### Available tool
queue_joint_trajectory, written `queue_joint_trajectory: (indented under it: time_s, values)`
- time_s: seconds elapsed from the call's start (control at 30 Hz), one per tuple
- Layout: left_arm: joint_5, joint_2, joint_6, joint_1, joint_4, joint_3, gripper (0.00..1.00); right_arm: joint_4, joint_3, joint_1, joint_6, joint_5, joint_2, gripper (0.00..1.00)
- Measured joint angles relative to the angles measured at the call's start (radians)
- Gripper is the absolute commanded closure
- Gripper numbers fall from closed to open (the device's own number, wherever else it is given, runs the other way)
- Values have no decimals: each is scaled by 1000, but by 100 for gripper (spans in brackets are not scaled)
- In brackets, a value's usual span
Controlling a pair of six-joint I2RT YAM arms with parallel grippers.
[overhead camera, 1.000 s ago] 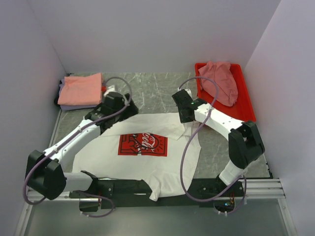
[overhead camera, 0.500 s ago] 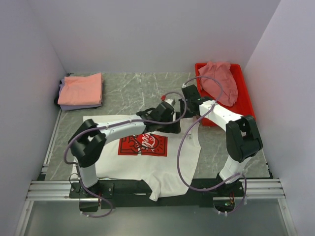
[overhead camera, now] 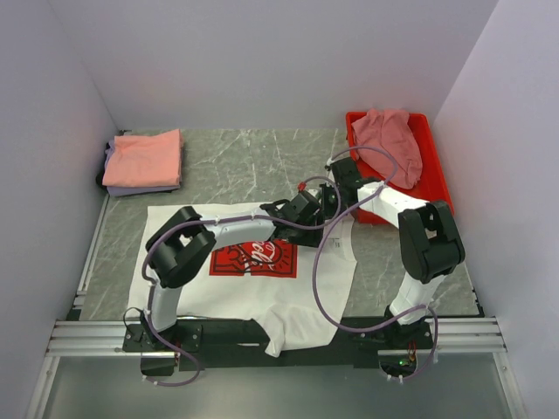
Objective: Fold and stack the t-shirts
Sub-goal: Fold the tshirt
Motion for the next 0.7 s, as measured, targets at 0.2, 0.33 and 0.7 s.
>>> queue_joint_trajectory:
  time_s: [0.2,0.33,0.7]
  values:
    - [-32,66,-21,-13,-27,60,43,18,-7,-10,1,-35,0,100]
    - [-119,108,-48,-34,-111,134,51,25,-16,-16,4,-43,0,100]
    - [-243,174,-88,-68,-253,259,59,41,-28,-36,4,-33,0,100]
